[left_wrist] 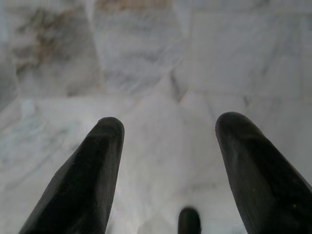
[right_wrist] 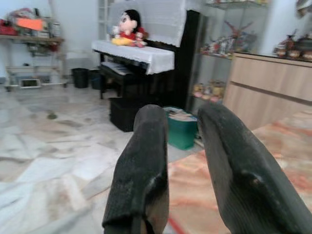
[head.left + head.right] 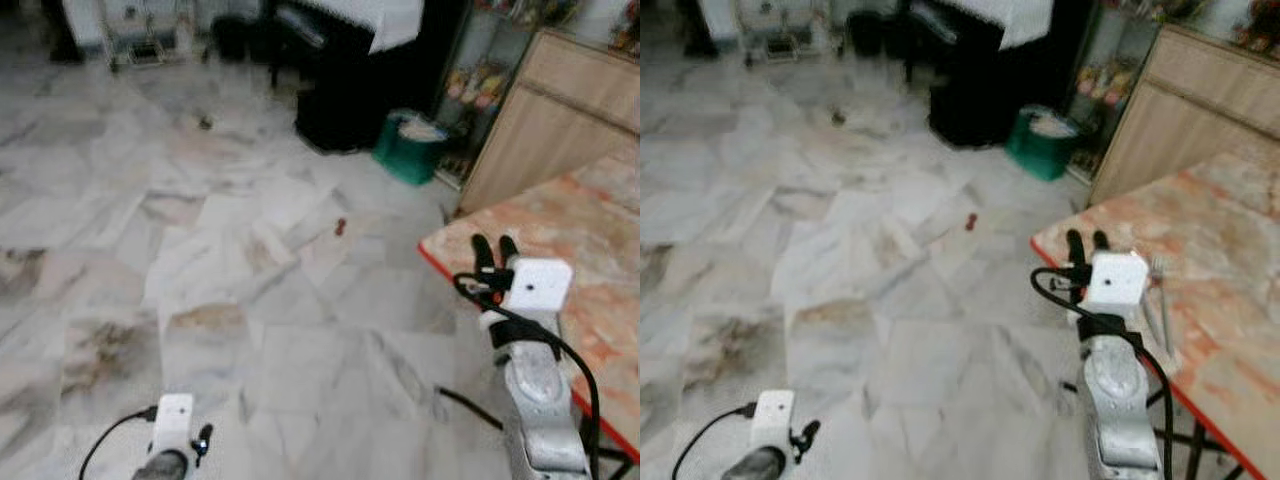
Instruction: Setting the table
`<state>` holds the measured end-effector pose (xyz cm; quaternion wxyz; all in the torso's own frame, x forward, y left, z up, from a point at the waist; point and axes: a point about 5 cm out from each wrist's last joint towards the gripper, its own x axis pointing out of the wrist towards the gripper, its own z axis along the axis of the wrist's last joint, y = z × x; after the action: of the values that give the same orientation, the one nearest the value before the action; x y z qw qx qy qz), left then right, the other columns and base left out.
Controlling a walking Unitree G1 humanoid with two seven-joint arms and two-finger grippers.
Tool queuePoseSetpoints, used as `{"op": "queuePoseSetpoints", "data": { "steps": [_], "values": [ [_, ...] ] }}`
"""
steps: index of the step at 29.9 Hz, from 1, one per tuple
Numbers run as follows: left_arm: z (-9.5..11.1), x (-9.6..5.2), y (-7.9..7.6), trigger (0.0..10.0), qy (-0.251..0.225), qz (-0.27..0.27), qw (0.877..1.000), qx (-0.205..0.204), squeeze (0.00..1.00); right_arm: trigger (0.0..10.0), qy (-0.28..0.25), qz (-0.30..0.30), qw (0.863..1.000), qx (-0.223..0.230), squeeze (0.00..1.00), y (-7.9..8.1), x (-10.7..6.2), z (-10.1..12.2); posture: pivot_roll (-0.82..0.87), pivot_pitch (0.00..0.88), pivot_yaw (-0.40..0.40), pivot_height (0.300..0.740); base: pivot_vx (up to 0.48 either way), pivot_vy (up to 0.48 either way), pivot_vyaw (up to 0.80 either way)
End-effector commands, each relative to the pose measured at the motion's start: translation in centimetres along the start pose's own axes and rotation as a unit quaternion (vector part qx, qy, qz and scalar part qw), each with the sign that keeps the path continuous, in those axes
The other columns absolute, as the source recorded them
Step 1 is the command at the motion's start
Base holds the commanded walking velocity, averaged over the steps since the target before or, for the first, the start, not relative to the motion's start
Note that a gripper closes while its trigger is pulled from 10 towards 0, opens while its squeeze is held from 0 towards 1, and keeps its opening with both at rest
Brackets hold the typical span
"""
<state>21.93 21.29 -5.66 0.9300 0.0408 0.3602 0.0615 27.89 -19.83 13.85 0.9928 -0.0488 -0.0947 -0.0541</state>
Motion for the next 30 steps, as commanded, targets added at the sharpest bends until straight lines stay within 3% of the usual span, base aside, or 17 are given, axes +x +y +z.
{"op": "queuePoseSetpoints", "data": {
  "steps": [1, 6, 30],
  "values": [
    [0.00, 0.05, -1.16, 10.0, 0.003, -0.013, 1.000, -0.008, 0.00, 10.0, 0.013, -0.021, 1.000, -0.005, 0.00, -1.15, -0.32, -0.51, 0.07, 0.000, -0.041, 0.740, 0.368, 0.000, 0.00],
    [0.01, 0.03, -1.16, 10.0, 0.001, -0.012, 1.000, -0.011, 0.00, 10.0, 0.012, -0.023, 1.000, -0.006, 0.00, -1.25, -0.26, -0.44, 0.07, 0.000, -0.040, 0.740, 0.368, 0.000, 0.00],
    [-0.11, 0.04, -1.21, 10.0, 0.008, -0.016, 1.000, -0.002, 0.00, 10.0, 0.017, -0.026, 0.999, -0.009, 0.00, -1.37, -0.17, -0.56, 0.07, 0.000, -0.041, 0.740, 0.000, -0.042, 0.00]
  ]
}}
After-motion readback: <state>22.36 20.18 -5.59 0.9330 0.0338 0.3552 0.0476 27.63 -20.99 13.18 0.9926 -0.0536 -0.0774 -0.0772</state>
